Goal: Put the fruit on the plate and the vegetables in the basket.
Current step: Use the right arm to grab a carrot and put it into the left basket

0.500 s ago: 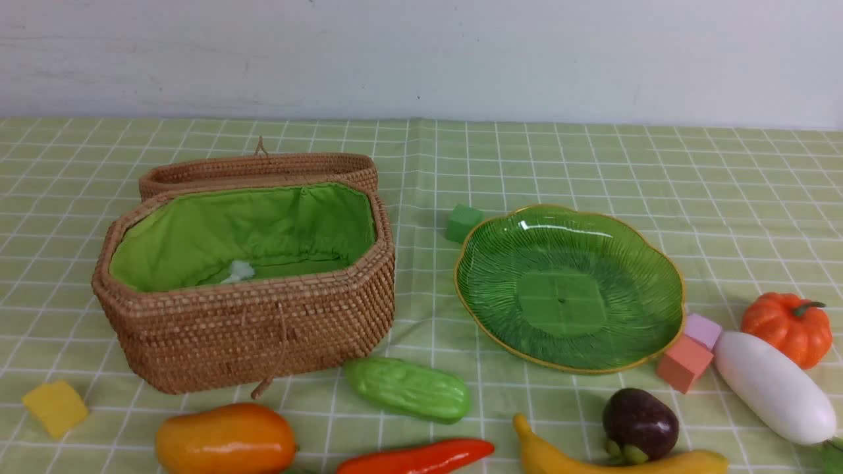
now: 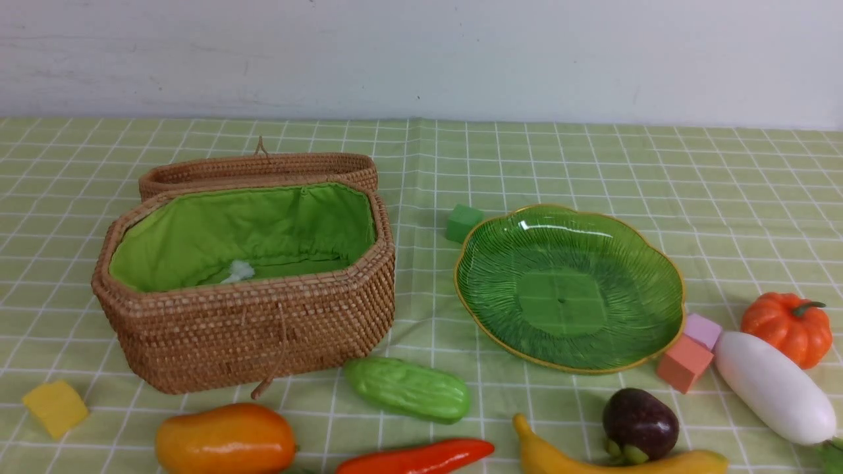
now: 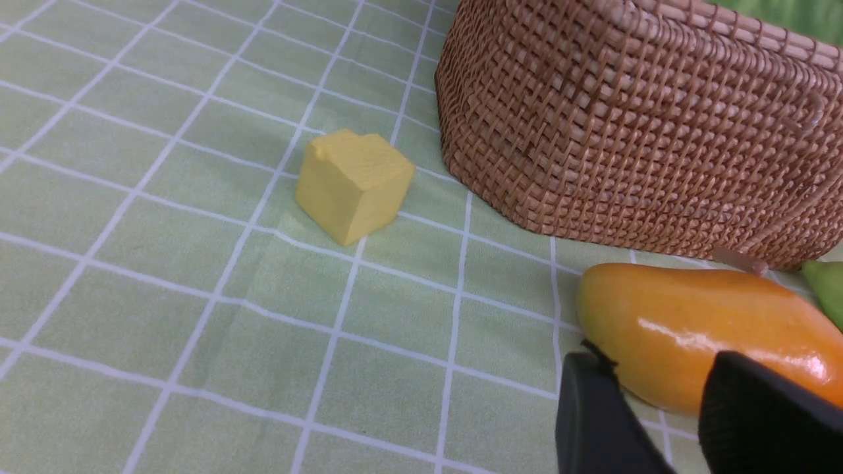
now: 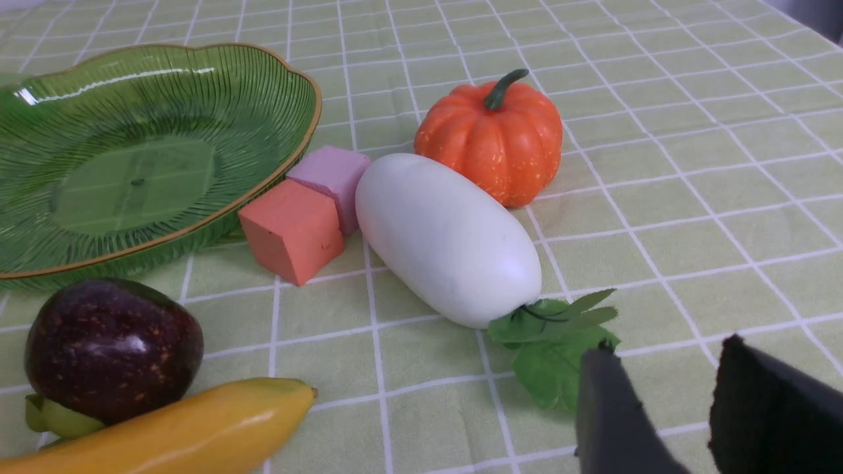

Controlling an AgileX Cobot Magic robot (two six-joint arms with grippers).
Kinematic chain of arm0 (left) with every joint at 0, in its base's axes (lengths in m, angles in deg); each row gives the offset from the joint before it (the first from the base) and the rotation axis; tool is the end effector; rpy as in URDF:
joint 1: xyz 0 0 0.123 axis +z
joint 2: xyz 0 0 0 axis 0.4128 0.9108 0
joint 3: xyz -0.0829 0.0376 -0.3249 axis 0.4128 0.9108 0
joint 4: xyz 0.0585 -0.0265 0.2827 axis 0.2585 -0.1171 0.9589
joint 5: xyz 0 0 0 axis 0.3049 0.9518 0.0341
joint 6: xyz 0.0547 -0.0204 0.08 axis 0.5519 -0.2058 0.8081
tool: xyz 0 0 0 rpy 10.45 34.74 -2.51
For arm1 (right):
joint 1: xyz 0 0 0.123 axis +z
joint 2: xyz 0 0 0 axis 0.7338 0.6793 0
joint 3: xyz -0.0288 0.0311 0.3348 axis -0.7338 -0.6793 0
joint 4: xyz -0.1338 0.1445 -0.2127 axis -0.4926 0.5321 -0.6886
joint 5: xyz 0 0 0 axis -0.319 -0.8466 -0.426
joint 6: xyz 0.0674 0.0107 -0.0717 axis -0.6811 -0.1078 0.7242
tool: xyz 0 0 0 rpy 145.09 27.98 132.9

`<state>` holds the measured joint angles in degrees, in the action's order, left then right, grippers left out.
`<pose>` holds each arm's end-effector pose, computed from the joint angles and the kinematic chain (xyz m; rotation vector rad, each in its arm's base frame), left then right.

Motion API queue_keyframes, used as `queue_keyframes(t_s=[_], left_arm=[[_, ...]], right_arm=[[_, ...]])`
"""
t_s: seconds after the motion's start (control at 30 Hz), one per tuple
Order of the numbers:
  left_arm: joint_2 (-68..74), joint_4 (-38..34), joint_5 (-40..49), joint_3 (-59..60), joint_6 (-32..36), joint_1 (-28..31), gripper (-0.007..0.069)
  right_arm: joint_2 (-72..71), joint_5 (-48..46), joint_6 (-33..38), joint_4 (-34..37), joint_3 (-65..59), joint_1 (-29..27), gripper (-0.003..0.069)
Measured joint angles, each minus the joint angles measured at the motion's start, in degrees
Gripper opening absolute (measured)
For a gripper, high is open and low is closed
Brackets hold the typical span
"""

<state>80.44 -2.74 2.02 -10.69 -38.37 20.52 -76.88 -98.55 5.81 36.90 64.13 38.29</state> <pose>0.0462 -0.0004 0.1660 -0.3357 1.8635 -0.2975 0.0455 -0.0066 0.1706 0.2061 1.8521 -0.0537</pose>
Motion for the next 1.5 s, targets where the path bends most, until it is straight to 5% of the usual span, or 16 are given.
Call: queue_keyframes(t_s=[0.93, 1.5], left_arm=[[0.0, 0.0, 0.0, 0.0, 0.0, 0.0, 0.0239], [0.0, 0.0, 0.0, 0.0, 0.0, 0.0, 0.0239]], right_arm=[[0.0, 0.16, 0.0, 0.37, 0.0, 0.0, 0.0241], [0.0, 14.85, -1.04, 10.83, -0.44, 0.0, 0.0241]])
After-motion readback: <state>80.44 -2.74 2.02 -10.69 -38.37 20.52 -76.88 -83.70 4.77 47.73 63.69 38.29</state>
